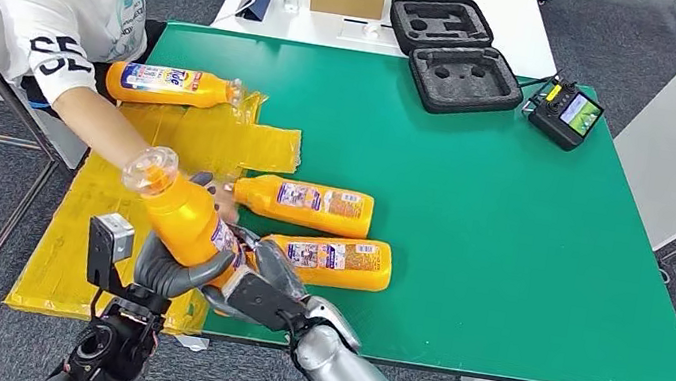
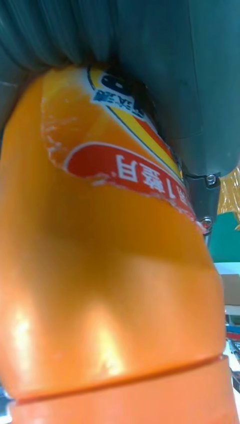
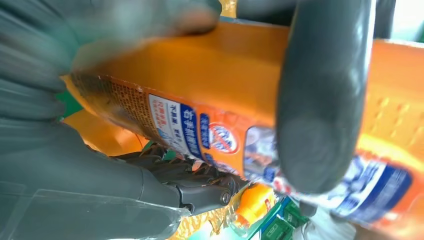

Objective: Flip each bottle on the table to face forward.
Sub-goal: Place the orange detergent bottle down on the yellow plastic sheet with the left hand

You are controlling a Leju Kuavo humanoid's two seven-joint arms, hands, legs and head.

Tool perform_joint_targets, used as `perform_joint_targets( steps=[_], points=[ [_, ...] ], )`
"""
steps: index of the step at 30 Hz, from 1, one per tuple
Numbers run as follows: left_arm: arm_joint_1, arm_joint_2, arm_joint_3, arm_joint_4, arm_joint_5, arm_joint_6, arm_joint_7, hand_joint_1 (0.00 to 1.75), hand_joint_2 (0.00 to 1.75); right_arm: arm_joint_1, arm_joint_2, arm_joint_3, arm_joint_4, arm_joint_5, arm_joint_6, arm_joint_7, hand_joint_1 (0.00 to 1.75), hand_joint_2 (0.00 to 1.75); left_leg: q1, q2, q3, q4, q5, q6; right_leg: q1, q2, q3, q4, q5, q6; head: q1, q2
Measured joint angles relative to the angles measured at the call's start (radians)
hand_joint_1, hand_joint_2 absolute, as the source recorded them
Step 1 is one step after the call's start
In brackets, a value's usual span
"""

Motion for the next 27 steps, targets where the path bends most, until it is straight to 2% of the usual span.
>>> perform_joint_targets(
  steps=[2,3,4,5,6,7,9,20,27],
  points=[
    [0.001,0.006,0.001,0.009,0.011,0.000,-0.011,1.24,1.75,-0.011,0.000,0.019,0.009,0.015,-0.002,0.018,1.75,1.75,0.000,0.000,0.000,0.000,0.000,0.000,0.000,0.000,0.000,0.000,0.000,0.000,0.000,0.000],
    [0.002,0.008,0.002,0.011,0.017,0.001,-0.017,1.67,1.75,-0.017,0.000,0.028,0.015,0.018,-0.002,0.025,1.67,1.75,0.000,0.000,0.000,0.000,0.000,0.000,0.000,0.000,0.000,0.000,0.000,0.000,0.000,0.000],
    [0.004,0.010,0.003,0.013,0.022,0.002,-0.024,1.75,1.75,-0.023,0.000,0.035,0.023,0.022,-0.002,0.031,1.23,1.75,0.000,0.000,0.000,0.000,0.000,0.000,0.000,0.000,0.000,0.000,0.000,0.000,0.000,0.000],
    [0.006,0.012,0.004,0.014,0.026,0.004,-0.031,1.75,1.75,-0.028,0.000,0.041,0.030,0.025,-0.003,0.036,0.79,1.75,0.000,0.000,0.000,0.000,0.000,0.000,0.000,0.000,0.000,0.000,0.000,0.000,0.000,0.000],
    [0.007,0.013,0.005,0.013,0.030,0.006,-0.041,1.75,1.75,-0.033,0.000,0.047,0.038,0.029,-0.005,0.040,0.36,1.31,0.000,0.000,0.000,0.000,0.000,0.000,0.000,0.000,0.000,0.000,0.000,0.000,0.000,0.000],
    [0.008,0.014,0.007,0.013,0.032,0.012,-0.050,1.75,1.75,-0.037,0.000,0.053,0.045,0.033,-0.009,0.043,0.00,0.87,0.000,0.000,0.000,0.000,0.000,0.000,0.000,0.000,0.000,0.000,0.000,0.000,0.000,0.000],
    [0.007,0.014,0.010,0.008,0.031,0.029,-0.066,1.75,1.75,-0.038,0.000,0.061,0.055,0.036,-0.028,0.043,0.00,0.00,0.000,0.000,0.000,0.000,0.000,0.000,0.000,0.000,0.000,0.000,0.000,0.000,0.000,0.000],
    [0.013,0.014,0.055,-0.040,0.008,0.114,-0.113,1.75,1.75,-0.041,-0.008,0.059,0.046,0.040,-0.132,0.026,0.00,0.00,0.000,0.000,0.000,0.000,0.000,0.000,0.000,0.000,0.000,0.000,0.000,0.000,0.000,0.000],
    [0.034,0.015,0.141,-0.096,-0.012,0.187,-0.162,1.75,1.75,-0.015,-0.043,0.008,-0.074,0.038,-0.151,0.029,0.00,0.00,0.000,0.000,0.000,0.000,0.000,0.000,0.000,0.000,0.000,0.000,0.000,0.000,0.000,0.000]
  ],
)
